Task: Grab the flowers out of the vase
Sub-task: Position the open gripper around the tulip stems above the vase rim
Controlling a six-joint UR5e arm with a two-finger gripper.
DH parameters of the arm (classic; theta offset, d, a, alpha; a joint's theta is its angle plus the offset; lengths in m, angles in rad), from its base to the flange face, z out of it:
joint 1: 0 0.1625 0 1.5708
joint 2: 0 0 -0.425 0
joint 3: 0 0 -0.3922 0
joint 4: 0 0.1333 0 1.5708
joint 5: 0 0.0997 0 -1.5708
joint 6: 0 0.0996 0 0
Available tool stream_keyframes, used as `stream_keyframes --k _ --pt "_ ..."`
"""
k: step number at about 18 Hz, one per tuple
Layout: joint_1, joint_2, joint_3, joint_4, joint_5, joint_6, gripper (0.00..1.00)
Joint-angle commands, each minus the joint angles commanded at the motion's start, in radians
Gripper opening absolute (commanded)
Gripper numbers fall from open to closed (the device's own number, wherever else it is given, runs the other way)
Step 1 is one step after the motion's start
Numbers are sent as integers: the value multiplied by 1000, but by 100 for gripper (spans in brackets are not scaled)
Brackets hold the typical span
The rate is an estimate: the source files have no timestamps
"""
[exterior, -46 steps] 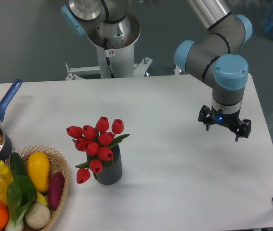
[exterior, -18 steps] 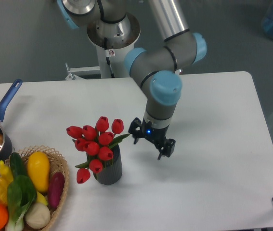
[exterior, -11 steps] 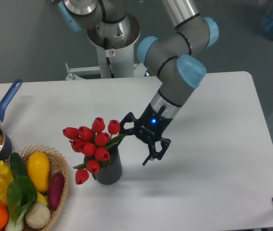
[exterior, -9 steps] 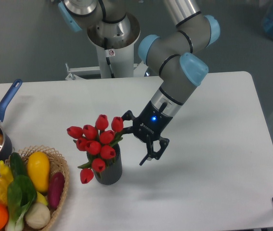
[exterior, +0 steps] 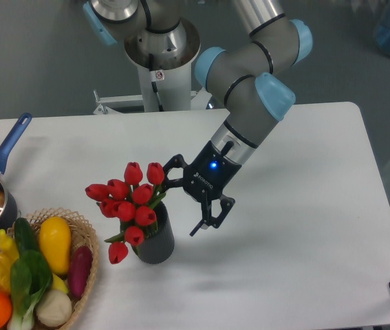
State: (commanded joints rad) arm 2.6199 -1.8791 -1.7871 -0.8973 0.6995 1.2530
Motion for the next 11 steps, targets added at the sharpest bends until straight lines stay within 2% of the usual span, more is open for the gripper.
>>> stream_keyframes --k 6,11 --pt "17 0 -2 -3 63 55 100" --pt "-20 8 -29 -3 54 54 100"
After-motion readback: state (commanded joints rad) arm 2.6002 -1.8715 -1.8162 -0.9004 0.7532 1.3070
